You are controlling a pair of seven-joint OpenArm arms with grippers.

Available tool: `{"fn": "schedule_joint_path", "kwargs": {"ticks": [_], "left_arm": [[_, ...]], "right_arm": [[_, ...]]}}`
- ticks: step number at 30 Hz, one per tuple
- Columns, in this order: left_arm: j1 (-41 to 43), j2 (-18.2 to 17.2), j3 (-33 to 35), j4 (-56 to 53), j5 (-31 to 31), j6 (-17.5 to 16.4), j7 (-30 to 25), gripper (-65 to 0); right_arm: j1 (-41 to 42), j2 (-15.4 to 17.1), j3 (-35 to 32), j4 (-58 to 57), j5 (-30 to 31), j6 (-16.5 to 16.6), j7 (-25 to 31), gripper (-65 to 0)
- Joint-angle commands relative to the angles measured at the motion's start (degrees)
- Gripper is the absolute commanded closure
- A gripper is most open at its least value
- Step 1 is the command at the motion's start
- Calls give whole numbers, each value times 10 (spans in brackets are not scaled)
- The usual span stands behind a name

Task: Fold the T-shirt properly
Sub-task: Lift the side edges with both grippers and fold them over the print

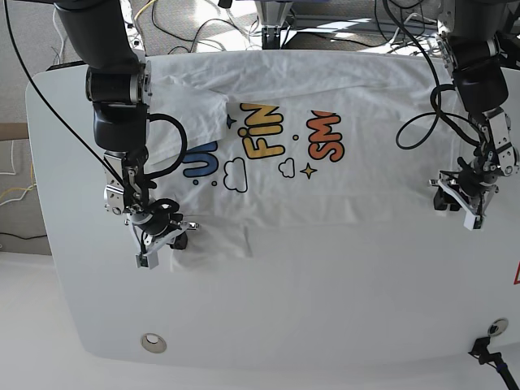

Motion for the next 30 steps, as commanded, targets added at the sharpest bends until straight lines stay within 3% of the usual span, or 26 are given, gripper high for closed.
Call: {"fn": "schedule_joint_path", "kwargs": {"ticks": [1,4,11,21,30], "left_arm": [[-9,-8,-1,21,0,-4,7,-158],[-5,-7,-2,55,0,-2,8,0],[-4,-2,-3,105,0,-2,12,0],[80,7,-4,243,1,-3,12,0],[162,4,-63,310,2,-5,12,0]], "right_arm": [[10,4,0,5,-6,-2,-14,0],[10,4,0,5,-6,-2,-14,0],[-9,14,1,102,-2,-2,-42,0],[-106,32,4,390,0,-4,-206,0],[-228,40,83,598,0,-2,-336,0]]}}
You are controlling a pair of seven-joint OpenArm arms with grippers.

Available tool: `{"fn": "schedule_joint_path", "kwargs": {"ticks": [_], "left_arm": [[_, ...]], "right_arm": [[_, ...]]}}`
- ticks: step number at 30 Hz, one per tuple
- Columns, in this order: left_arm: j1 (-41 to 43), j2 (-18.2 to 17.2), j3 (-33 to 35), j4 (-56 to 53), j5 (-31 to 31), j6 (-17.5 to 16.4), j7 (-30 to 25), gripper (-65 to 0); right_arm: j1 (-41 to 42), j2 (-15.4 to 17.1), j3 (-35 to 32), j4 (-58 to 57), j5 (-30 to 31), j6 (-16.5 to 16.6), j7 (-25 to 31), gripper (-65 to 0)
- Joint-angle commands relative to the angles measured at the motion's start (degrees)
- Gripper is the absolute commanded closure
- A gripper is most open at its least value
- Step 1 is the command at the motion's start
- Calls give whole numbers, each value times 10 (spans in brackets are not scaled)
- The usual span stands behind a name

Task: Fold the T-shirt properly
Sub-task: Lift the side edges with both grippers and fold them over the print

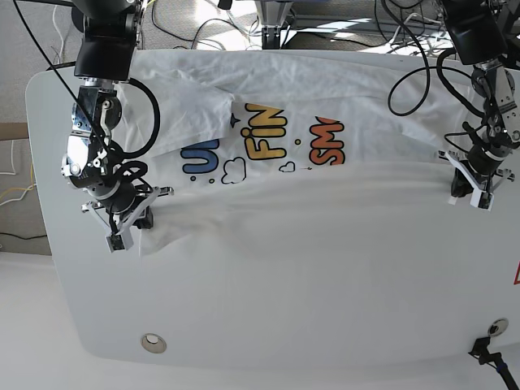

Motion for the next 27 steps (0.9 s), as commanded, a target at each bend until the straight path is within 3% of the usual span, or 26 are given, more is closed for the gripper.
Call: {"fn": "schedule_joint_path", "kwargs": {"ticks": [1,5,12,19,25,27], "left_arm": [[1,-12,-12,21,-6,3,-14,0],[28,-12,-26,34,-6,3,-14,0],[64,-42,-30,34,-7,3,-14,0],[107,-71,-30,62,-7,2,-14,0],[141,-75,-28,108,-5,1,-14,0],[148,-83,-27,113,-5,-16,-14,0]], "right_arm": [[-6,6,5,42,3,1,-6,0],[-77,6,5,98,3,1,-9,0],[-161,2,4,141,3,1,-10,0],[-181,6,4,140,3,1,-10,0],[-194,6,3,140,2,1,-11,0],[-200,6,2,139,0,1,-15,0]]}}
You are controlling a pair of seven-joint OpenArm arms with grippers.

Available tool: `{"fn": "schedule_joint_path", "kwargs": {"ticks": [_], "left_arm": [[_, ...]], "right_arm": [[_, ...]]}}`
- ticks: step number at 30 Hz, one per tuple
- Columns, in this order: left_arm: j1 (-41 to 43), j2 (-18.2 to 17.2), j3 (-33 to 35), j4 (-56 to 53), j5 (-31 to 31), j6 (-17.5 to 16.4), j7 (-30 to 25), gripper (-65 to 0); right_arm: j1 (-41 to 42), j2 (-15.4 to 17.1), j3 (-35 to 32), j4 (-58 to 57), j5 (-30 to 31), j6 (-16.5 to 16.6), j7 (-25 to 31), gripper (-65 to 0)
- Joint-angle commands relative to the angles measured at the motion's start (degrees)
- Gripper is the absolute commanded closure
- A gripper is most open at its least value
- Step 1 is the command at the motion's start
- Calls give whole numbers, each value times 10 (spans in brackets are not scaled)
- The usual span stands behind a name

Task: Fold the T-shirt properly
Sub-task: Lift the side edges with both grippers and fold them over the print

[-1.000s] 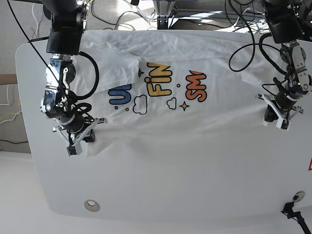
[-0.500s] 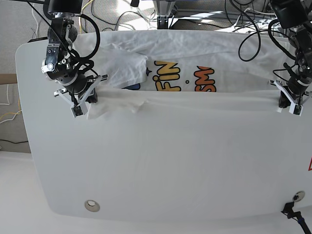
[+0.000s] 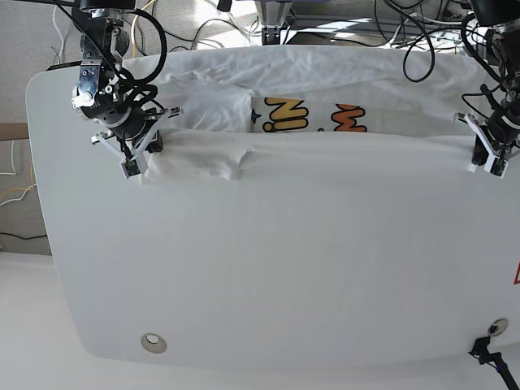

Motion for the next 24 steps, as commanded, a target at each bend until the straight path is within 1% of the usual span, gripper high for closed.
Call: {"fn": "schedule_joint_path", "kwargs": {"ticks": [1,13,17,24], "left_arm": [[-4,-17,-6,11,-4,-5,-11,0],[2,-18,-12,12,-3,-5,-11,0],[22,-11,-54,49,27,-5,-15,0],[18,-3,-89,68,27,-5,-15,0]], "right_arm": [[-1,7,2,9,-3,-1,4,0],[-4,4,2,8,-3,-1,1,0],[-3,4,2,-8,-4,-1,1,0],[-1,3,2,-17,-1,-1,1,0]]}}
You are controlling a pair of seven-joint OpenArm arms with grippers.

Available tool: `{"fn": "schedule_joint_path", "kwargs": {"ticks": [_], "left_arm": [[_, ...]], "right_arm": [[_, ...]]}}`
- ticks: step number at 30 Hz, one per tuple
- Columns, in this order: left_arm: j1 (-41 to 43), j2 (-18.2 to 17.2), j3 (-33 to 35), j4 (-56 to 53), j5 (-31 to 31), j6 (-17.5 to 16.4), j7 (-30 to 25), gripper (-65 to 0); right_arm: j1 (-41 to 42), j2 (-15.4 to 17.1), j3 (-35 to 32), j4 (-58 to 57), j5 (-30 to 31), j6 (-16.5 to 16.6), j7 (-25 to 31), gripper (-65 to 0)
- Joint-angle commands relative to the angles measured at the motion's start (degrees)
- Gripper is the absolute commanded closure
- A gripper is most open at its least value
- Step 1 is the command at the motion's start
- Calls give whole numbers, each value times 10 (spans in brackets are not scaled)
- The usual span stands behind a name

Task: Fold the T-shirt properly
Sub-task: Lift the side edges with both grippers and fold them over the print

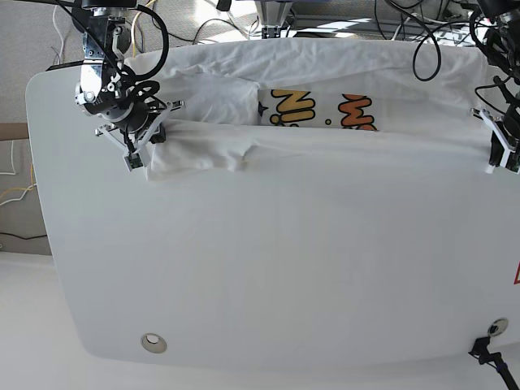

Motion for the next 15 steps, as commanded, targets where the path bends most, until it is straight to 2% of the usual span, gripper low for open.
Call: {"fn": "schedule_joint_path", "kwargs": {"ticks": [1,8,15], "left_arm": [[-7,-13,-5,9,0,10,-4,0],[-99,-12,2,-41,2,10,-4,0],[-162,-13,59,-107,2,10,-4,0]], "right_arm": [[7,6,2,4,-1,-2,6,0],[57,5,2,-63,0,-2,7,0],[144,5,2,-143,-4,-2,7,0]]}}
